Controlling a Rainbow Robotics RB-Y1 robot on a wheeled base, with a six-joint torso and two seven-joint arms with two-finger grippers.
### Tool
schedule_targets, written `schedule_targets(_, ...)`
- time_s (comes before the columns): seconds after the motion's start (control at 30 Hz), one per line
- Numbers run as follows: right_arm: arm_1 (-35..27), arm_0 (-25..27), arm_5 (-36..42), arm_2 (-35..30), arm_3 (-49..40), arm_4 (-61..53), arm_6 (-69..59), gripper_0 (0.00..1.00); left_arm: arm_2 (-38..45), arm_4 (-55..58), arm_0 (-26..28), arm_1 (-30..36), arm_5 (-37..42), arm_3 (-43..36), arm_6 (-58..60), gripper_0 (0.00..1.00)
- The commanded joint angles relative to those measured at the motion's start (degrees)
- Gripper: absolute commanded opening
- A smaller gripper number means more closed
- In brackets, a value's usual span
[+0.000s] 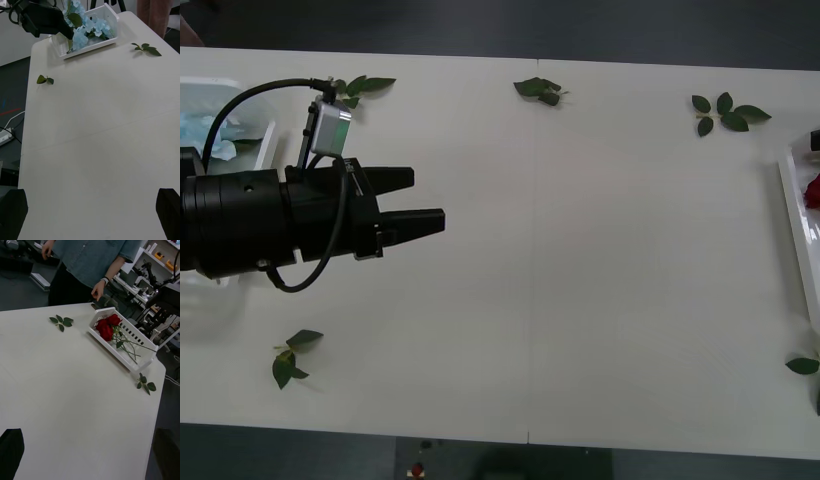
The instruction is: Put the red flowers into the right box and the blue flowers into the left box
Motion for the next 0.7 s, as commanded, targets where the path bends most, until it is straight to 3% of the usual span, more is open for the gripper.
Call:
schedule_targets(0.03, -1.34, -0.55, -0.02, -0.81, -0.66, -0.62, 1.25, 1.0, -0.78, 2.04, -1.5, 1.41, 0.04, -2.24, 0.47, 1.0)
schedule_targets(0.7, -1.34, -0.55, -0.02, -0.81, -0.66, -0.62, 1.25, 1.0, -1.66, 3.44, -2.73, 2.03, 0.13, -3.91, -0.85, 1.0)
